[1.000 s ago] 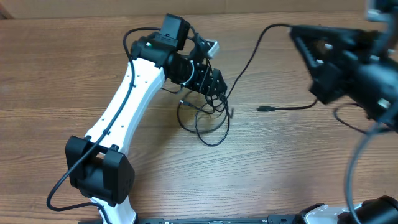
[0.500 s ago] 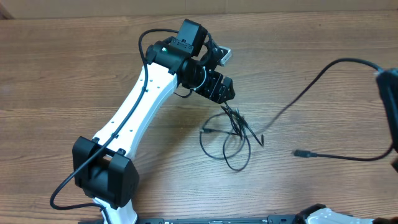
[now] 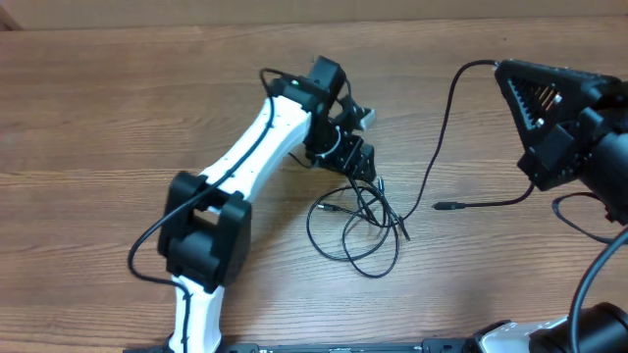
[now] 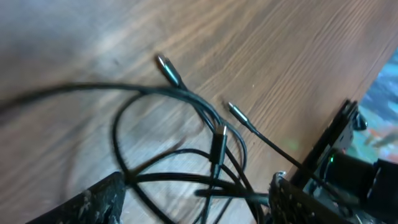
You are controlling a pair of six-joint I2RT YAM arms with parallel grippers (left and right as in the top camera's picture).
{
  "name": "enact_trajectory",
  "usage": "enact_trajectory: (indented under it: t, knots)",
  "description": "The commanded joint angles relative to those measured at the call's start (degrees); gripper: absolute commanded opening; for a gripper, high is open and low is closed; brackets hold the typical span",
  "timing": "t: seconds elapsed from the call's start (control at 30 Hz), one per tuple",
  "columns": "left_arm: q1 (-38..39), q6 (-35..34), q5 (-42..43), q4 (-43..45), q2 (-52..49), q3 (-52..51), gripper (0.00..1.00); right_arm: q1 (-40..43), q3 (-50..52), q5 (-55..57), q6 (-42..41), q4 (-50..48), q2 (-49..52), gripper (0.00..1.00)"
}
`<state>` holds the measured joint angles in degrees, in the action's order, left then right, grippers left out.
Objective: Untangle cables
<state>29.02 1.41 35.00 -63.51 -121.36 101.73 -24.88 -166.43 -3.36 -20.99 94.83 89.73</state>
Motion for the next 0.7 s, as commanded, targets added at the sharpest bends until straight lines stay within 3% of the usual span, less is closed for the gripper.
enact_trajectory:
  t: [0.0, 0.17, 0.27, 0.3, 0.53, 0.67]
  knots:
    - [2.2, -2.4, 1.4, -1.8, -2.9, 0.6, 0.73, -0.1, -0.4, 0.8, -0.2, -0.1, -0.3, 0.04]
    - [4.0, -8.2, -5.7, -2.2, -5.6, 0.5, 0.62, -0.1, -0.4, 1.1, -0.2, 0.0, -0.3, 0.04]
    - [4.2, -10.3, -7.4, -1.8, -5.9, 0.5, 0.30, -0.1, -0.4, 1.8, -0.2, 0.3, -0.3, 0.04]
    - [4.1, -10.9, -7.3, -0.9, -5.8, 0.5, 0.04, -0.1, -0.4, 2.1, -0.2, 0.6, -0.3, 0.04]
    - [1.1, -12.2, -7.8, 0.7, -3.5, 4.7, 0.04, -0.1, -0.4, 2.4, -0.2, 1.6, -0.3, 0.04]
    - [-2.3, -13.6, -12.8, -1.0, -0.1, 11.9, 0.04, -0.1, -0.4, 3.6, 0.0, 2.2, -0.3, 0.04]
